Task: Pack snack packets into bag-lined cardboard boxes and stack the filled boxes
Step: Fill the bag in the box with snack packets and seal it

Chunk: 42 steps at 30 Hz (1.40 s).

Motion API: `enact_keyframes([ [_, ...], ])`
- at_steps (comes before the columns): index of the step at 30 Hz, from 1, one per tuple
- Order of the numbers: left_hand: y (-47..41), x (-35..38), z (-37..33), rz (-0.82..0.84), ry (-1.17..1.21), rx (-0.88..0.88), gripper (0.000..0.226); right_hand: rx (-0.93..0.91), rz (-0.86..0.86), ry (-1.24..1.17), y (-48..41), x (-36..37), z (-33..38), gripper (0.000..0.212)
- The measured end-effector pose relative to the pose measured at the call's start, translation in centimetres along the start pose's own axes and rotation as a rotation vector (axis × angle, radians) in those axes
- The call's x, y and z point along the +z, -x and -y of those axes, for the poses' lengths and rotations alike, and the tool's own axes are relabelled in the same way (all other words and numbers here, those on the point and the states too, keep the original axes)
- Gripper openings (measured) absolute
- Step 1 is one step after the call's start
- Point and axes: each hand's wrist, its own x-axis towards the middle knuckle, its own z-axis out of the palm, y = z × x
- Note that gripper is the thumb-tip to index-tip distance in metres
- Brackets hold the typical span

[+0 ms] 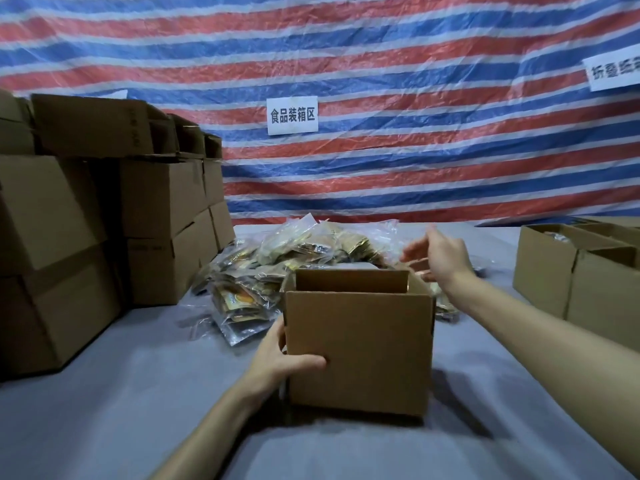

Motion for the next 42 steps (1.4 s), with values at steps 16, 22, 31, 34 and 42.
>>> enact_keyframes([
  [16,-1.0,-0.6,2.4,-0.057,-0.074,0.117,0.089,0.218,0.127,1.081,-1.9,-3.9,-14.6,0.063],
  [22,-0.7,-0.4,2.5,-0.084,-0.100,0.139,0.090,0.056,-0.034,1.099,-1.1,-3.8,-15.6,0.036],
  [31,-0.8,-0.6,2.8,-0.114,-0.126,0.153,0.092,-0.076,-0.136,0.915,-1.2,-5.0,-14.9,0.021],
  [34,-0.8,-0.6,2.9,-0.118,-0.122,0.164,0.090,0.036,-0.237,0.804,-1.3,-6.5,-13.9,0.019],
  [42,-0.8,-0.5,3.0,-0.113,-0.106,0.178,0.086,0.160,-0.097,0.782,-0.9,-8.5,-13.5,0.044],
])
